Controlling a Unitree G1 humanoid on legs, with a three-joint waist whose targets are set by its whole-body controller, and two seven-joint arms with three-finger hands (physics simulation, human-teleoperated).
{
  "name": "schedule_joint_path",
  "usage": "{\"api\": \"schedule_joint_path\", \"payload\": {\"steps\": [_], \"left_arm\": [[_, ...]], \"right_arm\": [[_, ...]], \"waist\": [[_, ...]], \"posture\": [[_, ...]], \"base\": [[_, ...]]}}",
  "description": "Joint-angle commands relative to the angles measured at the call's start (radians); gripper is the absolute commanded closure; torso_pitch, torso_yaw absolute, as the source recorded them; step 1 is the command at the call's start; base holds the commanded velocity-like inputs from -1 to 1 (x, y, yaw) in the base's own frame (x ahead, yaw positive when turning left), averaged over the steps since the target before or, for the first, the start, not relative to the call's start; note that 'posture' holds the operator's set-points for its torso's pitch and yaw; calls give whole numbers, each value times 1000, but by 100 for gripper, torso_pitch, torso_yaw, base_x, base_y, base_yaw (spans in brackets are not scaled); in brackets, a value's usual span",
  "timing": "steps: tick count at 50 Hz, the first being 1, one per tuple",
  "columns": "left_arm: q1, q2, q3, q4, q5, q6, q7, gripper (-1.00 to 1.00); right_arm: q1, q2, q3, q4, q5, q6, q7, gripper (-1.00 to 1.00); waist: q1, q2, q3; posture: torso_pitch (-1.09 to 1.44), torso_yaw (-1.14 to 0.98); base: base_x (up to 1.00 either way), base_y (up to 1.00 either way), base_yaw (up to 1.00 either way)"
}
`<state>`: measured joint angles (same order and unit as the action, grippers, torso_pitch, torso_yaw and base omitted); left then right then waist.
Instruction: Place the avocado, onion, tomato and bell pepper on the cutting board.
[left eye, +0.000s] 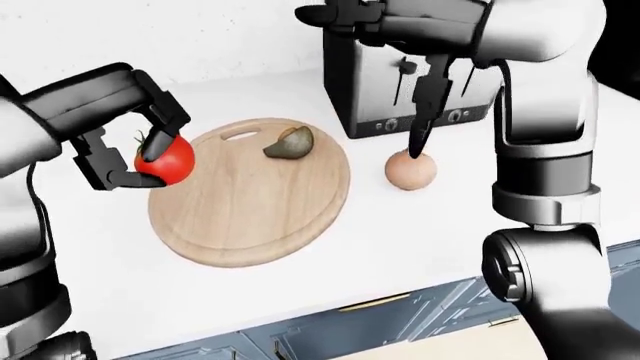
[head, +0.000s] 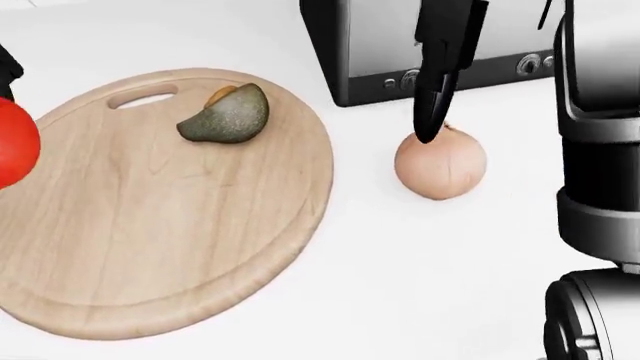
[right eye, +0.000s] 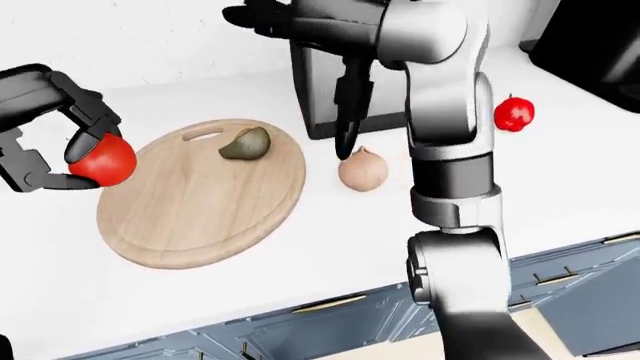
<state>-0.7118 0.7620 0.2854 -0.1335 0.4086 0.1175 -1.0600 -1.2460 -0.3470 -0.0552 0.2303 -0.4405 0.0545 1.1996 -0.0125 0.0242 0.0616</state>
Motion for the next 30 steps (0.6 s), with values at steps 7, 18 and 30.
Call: {"api": "schedule_joint_path", "payload": {"steps": [7, 18, 30], "left_arm": [[-135, -77, -43, 55, 67, -21, 61, 100], [-232, -138, -99, 234, 151, -148, 158, 100], [-305, -188, -134, 467, 217, -257, 278, 100]], "right_arm": [[-8, -51, -26, -68, 37, 24, 14, -100], [1, -64, -32, -87, 51, 37, 24, -100], [-19, -76, -34, -91, 60, 47, 35, -100]], "waist": [[1, -3, -28], [-1, -12, -29], [1, -13, -34]], "posture": [[0, 0], [0, 0], [0, 0]], "base": [[0, 0, 0], [0, 0, 0], [0, 0, 0]]}}
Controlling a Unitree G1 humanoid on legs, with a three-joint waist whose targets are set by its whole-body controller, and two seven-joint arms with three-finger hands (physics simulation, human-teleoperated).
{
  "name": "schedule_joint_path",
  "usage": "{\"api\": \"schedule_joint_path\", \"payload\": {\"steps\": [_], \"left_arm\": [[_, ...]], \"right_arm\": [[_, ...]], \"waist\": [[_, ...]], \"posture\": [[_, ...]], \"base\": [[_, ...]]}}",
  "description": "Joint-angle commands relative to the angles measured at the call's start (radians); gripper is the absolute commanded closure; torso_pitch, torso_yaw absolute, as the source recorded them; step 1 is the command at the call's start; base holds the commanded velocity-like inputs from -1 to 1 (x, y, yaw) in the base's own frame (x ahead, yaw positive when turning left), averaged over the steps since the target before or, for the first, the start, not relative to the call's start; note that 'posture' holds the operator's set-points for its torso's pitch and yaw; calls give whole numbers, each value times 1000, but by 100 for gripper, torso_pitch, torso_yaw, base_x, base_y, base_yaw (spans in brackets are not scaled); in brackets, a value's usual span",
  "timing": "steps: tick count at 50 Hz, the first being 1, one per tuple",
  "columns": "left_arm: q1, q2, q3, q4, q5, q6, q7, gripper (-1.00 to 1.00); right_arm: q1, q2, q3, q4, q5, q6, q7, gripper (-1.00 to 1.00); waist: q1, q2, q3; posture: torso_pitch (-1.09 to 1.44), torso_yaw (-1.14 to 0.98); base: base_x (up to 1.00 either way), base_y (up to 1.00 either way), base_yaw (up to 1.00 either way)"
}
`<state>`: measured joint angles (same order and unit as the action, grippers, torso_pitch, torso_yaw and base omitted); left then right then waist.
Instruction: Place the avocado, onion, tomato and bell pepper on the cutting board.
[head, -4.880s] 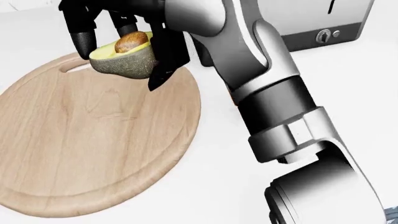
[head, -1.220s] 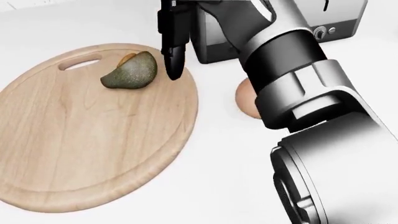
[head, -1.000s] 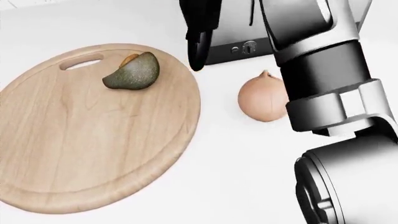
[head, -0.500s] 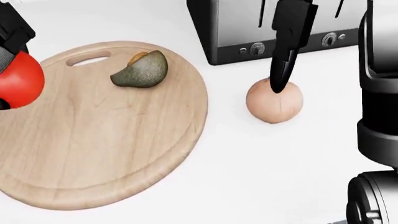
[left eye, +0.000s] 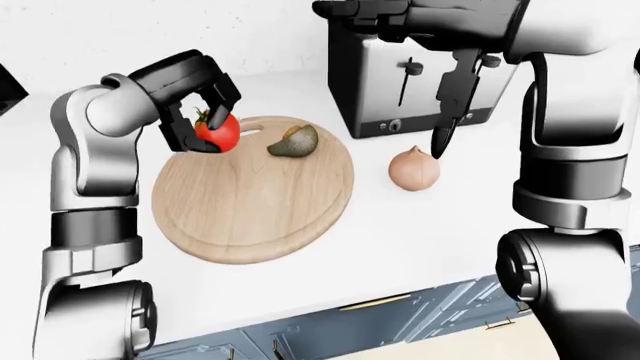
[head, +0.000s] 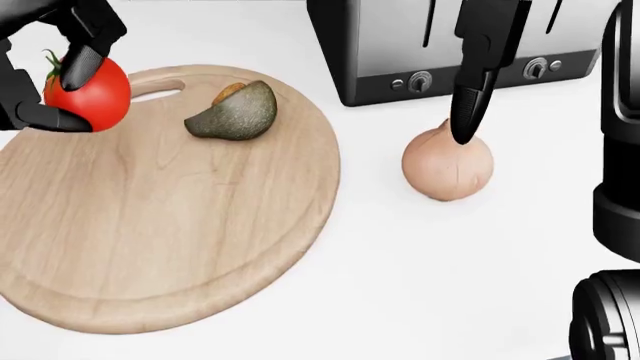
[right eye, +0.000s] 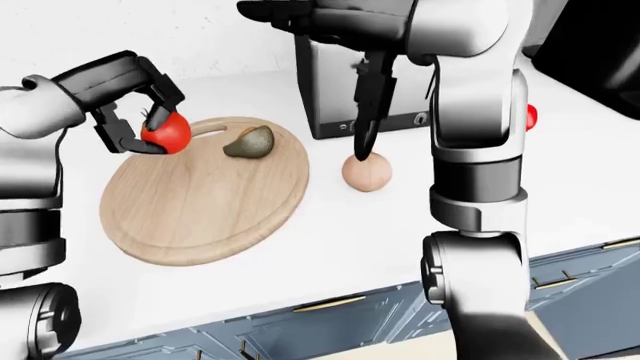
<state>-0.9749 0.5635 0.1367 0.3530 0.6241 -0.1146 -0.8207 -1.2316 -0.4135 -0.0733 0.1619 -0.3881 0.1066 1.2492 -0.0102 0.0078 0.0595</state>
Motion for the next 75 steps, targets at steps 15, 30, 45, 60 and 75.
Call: {"api": "schedule_joint_path", "payload": {"steps": [15, 30, 45, 60, 75], "left_arm": [[-120, -16, -20, 227, 73, -130, 140, 100], [-212, -34, -38, 413, 92, -178, 253, 100], [-185, -50, -47, 434, 104, -188, 269, 100], [-166, -50, -44, 423, 108, -183, 262, -36], [-158, -42, -40, 408, 108, -175, 240, -43]], "right_arm": [[-42, -20, -18, -33, 17, 7, -2, -100], [-63, -21, -17, -17, 20, 8, 0, -100], [-64, -27, -19, -6, 20, -4, -2, -100], [-73, -31, -19, 12, 22, -18, -6, -100], [-83, -32, -18, 17, 21, -20, -2, -100]], "waist": [[-2, 2, -35], [-5, 3, -37], [-7, 5, -39], [-7, 6, -40], [-7, 8, -40]], "posture": [[0, 0], [0, 0], [0, 0], [0, 0], [0, 0]], "base": [[0, 0, 0], [0, 0, 0], [0, 0, 0], [0, 0, 0], [0, 0, 0]]}}
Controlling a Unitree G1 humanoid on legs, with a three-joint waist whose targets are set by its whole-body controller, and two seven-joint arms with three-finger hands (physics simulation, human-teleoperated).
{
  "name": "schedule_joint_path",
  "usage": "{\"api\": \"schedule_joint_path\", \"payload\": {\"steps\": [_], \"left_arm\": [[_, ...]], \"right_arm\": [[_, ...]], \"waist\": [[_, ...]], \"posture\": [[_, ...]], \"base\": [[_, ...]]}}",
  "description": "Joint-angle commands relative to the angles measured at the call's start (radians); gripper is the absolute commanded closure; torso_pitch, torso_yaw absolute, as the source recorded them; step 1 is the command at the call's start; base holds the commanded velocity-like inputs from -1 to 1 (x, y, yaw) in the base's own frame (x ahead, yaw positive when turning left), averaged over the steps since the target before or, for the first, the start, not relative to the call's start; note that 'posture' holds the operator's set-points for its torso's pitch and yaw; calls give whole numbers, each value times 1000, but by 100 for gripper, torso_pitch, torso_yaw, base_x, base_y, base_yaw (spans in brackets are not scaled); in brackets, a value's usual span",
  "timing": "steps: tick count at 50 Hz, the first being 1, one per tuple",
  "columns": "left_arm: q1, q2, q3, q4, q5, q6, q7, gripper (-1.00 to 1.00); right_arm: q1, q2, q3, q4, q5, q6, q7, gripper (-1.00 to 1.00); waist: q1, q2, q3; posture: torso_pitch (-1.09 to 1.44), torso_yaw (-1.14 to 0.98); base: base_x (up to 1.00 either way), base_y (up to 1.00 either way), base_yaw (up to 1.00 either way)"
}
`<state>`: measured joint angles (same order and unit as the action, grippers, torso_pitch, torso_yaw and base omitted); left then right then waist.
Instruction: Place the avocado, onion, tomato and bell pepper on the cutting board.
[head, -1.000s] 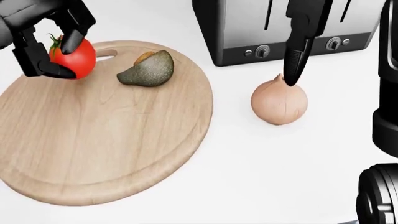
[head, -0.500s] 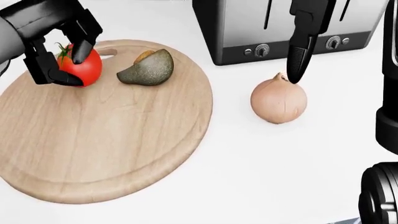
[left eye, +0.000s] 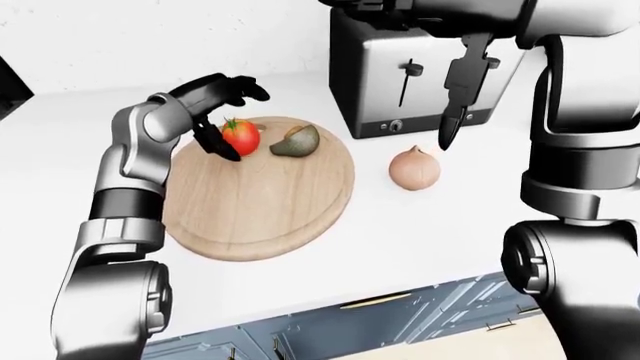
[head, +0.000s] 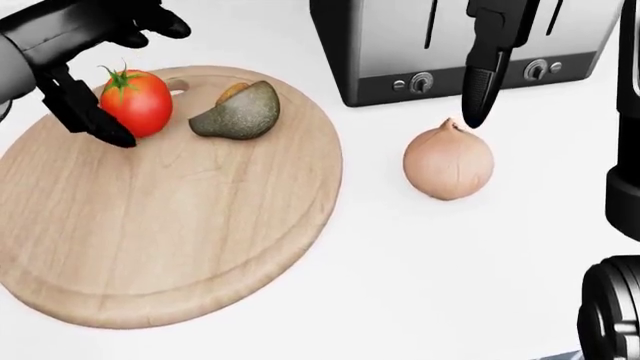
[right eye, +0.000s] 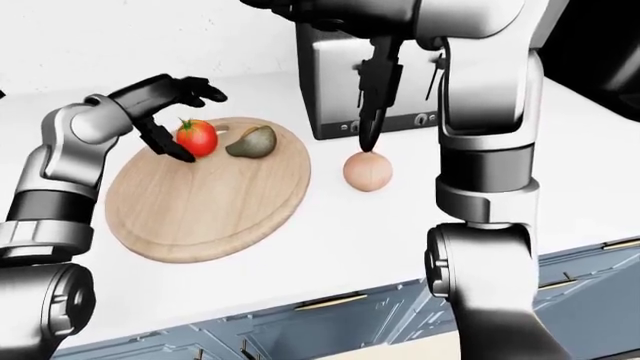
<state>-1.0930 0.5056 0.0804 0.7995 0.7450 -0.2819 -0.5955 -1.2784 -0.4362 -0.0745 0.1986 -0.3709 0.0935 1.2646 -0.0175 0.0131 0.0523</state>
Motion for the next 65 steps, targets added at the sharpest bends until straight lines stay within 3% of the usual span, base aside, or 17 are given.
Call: {"api": "schedule_joint_path", "payload": {"steps": [1, 5, 8, 12, 20, 25, 35, 42, 51, 57, 65], "left_arm": [[-40, 22, 21, -46, -16, 0, 5, -47], [-43, 47, 36, -77, -33, 20, -27, -78], [-54, 63, 44, -78, -46, 33, -40, -80], [-33, 82, 58, -133, -68, 61, -79, -100], [53, 141, 122, -349, -163, 161, -181, -100], [199, 178, 173, -627, -225, 254, -285, -100], [317, 274, 278, -961, -344, 427, -375, -100], [453, 355, 403, -1119, -454, 506, -377, -100], [622, 371, 542, -1317, -570, 600, -363, -100], [680, 359, 584, -1330, -596, 598, -338, -100], [693, 358, 588, -1329, -611, 598, -315, -100]], "right_arm": [[-40, -10, -17, -20, 4, -5, -15, -100], [-48, -14, -18, -5, 3, -13, -16, -100], [-54, -21, -21, 12, 3, -24, -18, -100], [-54, -29, -25, 31, 4, -37, -24, -100], [-16, -59, -45, 38, 17, -50, -25, -100], [33, -91, -64, 23, 47, -41, -24, -100], [107, -169, -110, -45, 113, -23, -34, -100], [211, -223, -154, -132, 208, 27, -24, -100], [270, -273, -168, -138, 261, 2, -51, -100], [289, -276, -170, -139, 263, -5, -60, -100], [305, -273, -170, -157, 265, 14, -63, -100]], "waist": [[0, 3, -33], [-2, 4, -32], [-2, 4, -31], [-3, 6, -30], [-4, 9, -27], [-4, 8, -26], [0, 7, -19], [2, 8, -15], [3, 10, -10], [5, 11, -9], [7, 8, -10]], "posture": [[0, 0], [0, 0], [0, 0], [0, 0], [0, 0], [0, 0], [0, 0], [0, 0], [0, 0], [0, 0], [0, 0]], "base": [[0, 0, 0], [0, 0, 0], [0, 0, 0], [0, 0, 0], [0, 0, 0], [0, 0, 0], [0, 0, 0], [0, 0, 0], [0, 0, 0], [0, 0, 0], [0, 0, 0]]}}
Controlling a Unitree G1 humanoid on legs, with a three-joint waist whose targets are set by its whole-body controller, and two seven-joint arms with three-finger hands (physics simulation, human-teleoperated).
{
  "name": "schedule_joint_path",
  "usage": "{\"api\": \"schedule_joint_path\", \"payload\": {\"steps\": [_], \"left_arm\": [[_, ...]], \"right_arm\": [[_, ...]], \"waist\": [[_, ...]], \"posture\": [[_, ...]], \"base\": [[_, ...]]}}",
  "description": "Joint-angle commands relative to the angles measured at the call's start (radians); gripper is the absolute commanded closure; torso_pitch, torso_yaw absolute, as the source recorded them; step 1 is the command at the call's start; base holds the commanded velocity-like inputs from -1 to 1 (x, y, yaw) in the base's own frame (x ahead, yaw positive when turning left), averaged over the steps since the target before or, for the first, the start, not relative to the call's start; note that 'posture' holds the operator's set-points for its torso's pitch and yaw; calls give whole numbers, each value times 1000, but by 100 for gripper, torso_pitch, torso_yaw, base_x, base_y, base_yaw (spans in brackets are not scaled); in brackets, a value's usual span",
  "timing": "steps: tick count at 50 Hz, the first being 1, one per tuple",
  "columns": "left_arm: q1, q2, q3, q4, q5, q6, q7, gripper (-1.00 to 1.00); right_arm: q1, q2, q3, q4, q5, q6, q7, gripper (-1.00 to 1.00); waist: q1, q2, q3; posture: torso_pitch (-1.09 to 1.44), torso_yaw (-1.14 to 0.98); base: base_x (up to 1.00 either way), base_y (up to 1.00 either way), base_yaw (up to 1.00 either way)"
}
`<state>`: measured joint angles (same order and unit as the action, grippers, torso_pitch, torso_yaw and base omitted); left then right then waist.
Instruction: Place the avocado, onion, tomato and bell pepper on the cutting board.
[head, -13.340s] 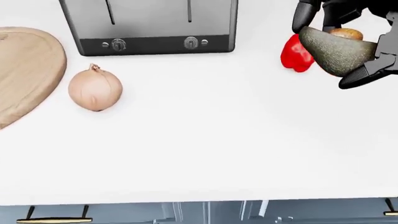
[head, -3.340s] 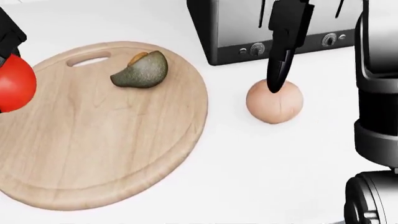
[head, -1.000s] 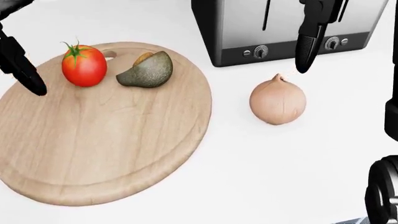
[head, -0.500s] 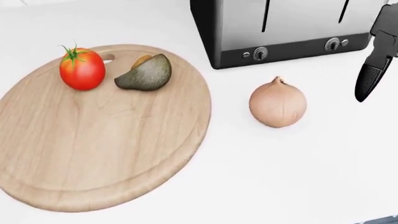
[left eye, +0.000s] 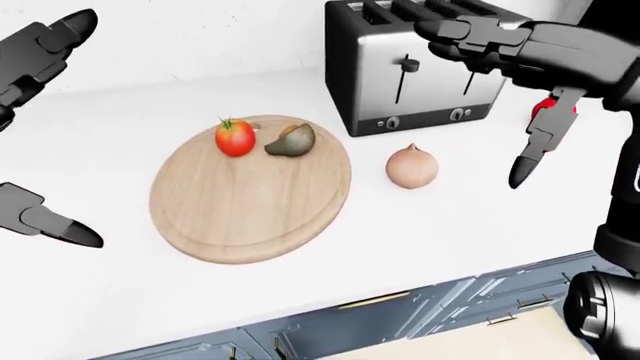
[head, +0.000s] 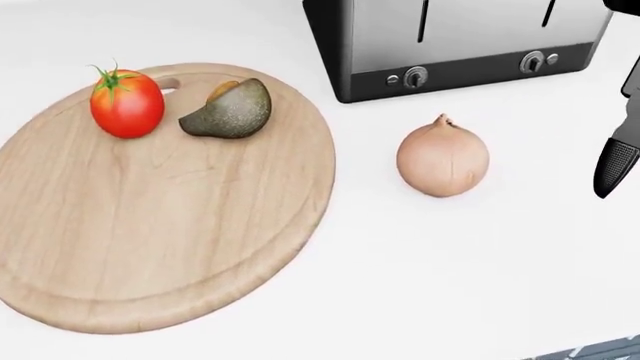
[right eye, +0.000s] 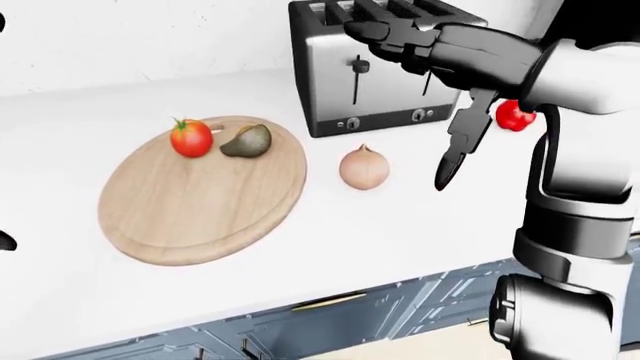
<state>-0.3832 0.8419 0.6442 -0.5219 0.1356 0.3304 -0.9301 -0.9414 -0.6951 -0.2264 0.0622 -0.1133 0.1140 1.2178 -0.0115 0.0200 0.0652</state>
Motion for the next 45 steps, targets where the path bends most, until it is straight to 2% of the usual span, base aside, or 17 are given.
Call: {"api": "schedule_joint_path", "payload": {"steps": [1, 3, 4, 7, 10, 15, 17, 18, 19, 27, 29, 31, 35, 40, 42, 44, 45], "left_arm": [[-18, 26, 32, -11, -7, -7, 18, -100], [-11, 29, 45, -17, -14, -2, 18, -100], [-9, 30, 46, -17, -15, -3, 20, -100], [-6, 32, 46, -23, -18, 3, 25, -100], [-12, 39, 48, -21, -23, 7, 29, -100], [-17, 56, 56, -23, -35, 19, 31, -100], [-18, 63, 59, -21, -40, 22, 33, -100], [-17, 64, 59, -21, -42, 23, 35, -100], [-14, 63, 57, -20, -41, 20, 37, -100], [-12, 68, 62, -22, -48, 24, 39, -100], [-16, 73, 61, -25, -51, 30, 41, -100], [-7, 69, 70, -31, -52, 26, 38, -100], [0, 75, 84, -32, -57, 26, 34, -100], [16, 66, 94, -37, -57, 23, 34, -100], [16, 66, 95, -37, -57, 25, 32, -100], [15, 66, 97, -38, -59, 26, 31, -100], [15, 68, 97, -37, -59, 26, 32, -100]], "right_arm": [[-31, -13, -19, -27, 9, 0, -14, -100], [-35, -17, -19, -15, 6, -9, -14, -100], [-35, -18, -21, -18, 9, -8, -12, -100], [-37, -21, -22, -17, 13, -9, -11, -100], [-31, -21, -22, -16, 12, -14, -13, -100], [-39, -24, -21, -8, 12, -17, -9, -100], [-59, -26, -17, -2, 11, -3, -9, -100], [-55, -26, -16, 2, 9, -13, -8, -100], [-48, -25, -18, -2, 11, -18, -5, -100], [-21, -28, -24, -8, 5, -34, 4, -100], [-29, -28, -21, -4, 4, -36, 6, -100], [-22, -29, -22, 1, -2, -53, 7, -100], [-30, -30, -22, 3, -2, -51, 11, -100], [-18, -34, -27, 5, 2, -72, 18, -100], [-25, -36, -26, 8, 3, -72, 20, -100], [-26, -38, -26, 12, 6, -78, 24, -100], [-27, -38, -26, 13, 6, -82, 25, -100]], "waist": [[1, 1, -23], [0, 1, -24], [1, 3, -40], [-1, 36, -33], [-2, 39, -39], [4, -15, -26], [1, -87, -51], [1, -36, -33], [4, -50, -34], [18, 11, -16], [16, 35, -16], [14, 81, -28], [10, 68, -25], [8, 27, -23], [11, -8, -27], [11, -68, -35], [5, -28, -29]], "posture": [[0, 0], [0, 0], [0, 0], [0, 0], [0, 0], [0, 0], [0, 0], [0, 0], [0, 0], [0, 0], [0, 0], [0, 0], [0, 0], [0, 0], [0, 0], [0, 0], [0, 0]], "base": [[0, 0, 0], [0, 0, 0], [0, -19, 0], [0, -21, 0], [0, -21, 0], [0, -21, 0], [0, -20, 0], [0, -19, 0], [0, -20, 0], [0, -19, 0], [0, -19, 0], [0, -19, 0], [0, -20, 0], [0, -19, 0], [0, -19, 0], [0, -20, 0], [0, -20, 0]]}}
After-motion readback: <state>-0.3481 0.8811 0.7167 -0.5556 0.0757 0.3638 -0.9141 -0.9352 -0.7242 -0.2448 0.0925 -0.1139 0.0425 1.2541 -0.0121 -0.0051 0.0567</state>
